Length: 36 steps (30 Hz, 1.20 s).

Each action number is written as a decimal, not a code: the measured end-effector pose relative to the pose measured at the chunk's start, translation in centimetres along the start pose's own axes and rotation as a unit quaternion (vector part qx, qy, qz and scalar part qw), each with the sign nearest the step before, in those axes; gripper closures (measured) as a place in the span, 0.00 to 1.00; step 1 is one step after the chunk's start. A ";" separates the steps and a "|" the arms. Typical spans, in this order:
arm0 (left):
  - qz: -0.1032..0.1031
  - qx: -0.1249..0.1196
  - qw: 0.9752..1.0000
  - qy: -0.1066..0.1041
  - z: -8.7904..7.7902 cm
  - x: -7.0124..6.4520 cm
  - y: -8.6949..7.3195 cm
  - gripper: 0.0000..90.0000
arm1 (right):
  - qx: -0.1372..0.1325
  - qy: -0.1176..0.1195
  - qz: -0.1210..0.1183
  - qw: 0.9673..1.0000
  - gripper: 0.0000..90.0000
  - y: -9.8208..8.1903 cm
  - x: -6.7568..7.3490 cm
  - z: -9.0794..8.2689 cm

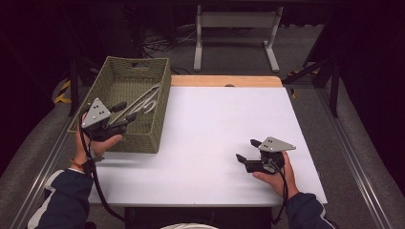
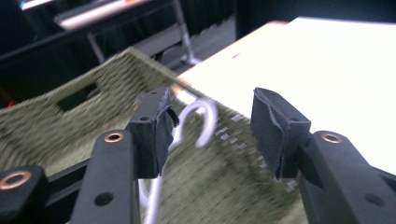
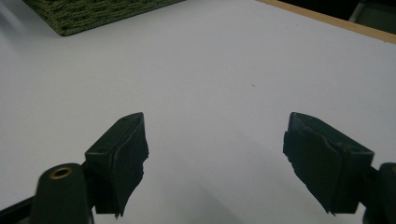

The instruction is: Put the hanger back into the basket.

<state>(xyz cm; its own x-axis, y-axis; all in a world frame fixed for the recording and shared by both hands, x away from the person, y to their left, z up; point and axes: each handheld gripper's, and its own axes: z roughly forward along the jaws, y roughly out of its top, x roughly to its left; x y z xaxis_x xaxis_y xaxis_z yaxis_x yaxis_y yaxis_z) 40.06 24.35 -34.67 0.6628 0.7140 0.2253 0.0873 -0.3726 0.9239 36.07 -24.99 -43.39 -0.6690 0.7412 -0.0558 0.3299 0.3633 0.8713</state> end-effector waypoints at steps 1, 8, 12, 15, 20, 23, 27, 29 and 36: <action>0.004 -0.008 1.000 -0.004 0.0 -0.4 0.1 0.52 | -0.001 -0.001 -0.002 1.000 0.23 0.0 0.0 0.0; 0.014 -0.029 0.999 -0.014 0.0 -3.2 0.2 0.40 | -0.014 -0.018 -0.009 1.000 0.24 0.2 0.0 -0.4; 0.019 -0.040 0.999 -0.026 -0.1 -4.7 0.2 0.34 | -0.022 -0.029 -0.016 0.999 0.23 0.4 0.1 -0.5; 0.027 -0.045 0.998 -0.036 -0.3 -5.8 0.1 0.28 | -0.026 -0.036 -0.023 0.999 0.23 0.4 0.2 -0.6; 0.051 -0.037 0.997 -0.044 -0.3 -7.4 -1.0 0.18 | -0.028 -0.058 -0.042 0.997 0.20 0.5 0.5 -1.0; 0.050 -0.026 0.997 -0.049 -0.3 -8.2 -1.9 0.13 | -0.035 -0.067 -0.045 0.996 0.18 0.5 0.6 -1.3; 0.043 -0.026 0.998 -0.048 -0.5 -8.8 -3.0 0.10 | -0.043 -0.076 -0.052 0.995 0.17 0.5 0.9 -1.6; 0.036 -0.022 0.998 -0.049 -0.6 -9.0 -3.6 0.08 | -0.044 -0.077 -0.055 0.995 0.16 0.4 1.0 -1.6; 0.016 -0.006 0.998 -0.056 -0.5 -9.1 -5.8 0.07 | -0.048 -0.092 -0.062 0.993 0.14 0.0 1.6 -1.9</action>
<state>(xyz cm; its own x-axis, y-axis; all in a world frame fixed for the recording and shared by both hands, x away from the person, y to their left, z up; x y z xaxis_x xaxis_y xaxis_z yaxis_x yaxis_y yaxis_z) 33.15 20.37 -41.90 0.7440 0.6313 0.2188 0.0574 -0.3867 0.9204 33.74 -24.83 -42.53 -0.5651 0.7877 -0.2453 0.1816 0.4087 0.8944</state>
